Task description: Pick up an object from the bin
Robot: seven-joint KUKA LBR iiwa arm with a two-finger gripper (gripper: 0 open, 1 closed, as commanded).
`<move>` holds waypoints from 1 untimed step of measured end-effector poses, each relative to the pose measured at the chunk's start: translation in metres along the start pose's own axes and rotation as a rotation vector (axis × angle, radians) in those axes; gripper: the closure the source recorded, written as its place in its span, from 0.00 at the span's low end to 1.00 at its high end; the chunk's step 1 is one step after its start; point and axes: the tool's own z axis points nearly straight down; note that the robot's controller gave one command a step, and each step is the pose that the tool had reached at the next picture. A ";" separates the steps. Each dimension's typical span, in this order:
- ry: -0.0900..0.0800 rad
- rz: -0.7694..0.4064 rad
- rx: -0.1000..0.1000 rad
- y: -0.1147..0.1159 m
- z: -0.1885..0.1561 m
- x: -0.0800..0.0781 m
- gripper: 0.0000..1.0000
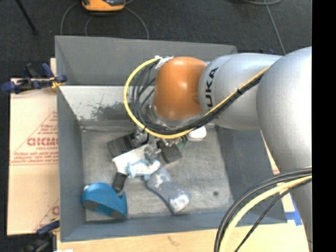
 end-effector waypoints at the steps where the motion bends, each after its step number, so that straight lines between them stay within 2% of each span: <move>1: 0.000 0.000 0.000 0.000 0.000 0.000 1.00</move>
Offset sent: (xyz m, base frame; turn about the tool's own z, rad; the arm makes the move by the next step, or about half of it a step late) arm 0.0000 0.0001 0.0591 0.0000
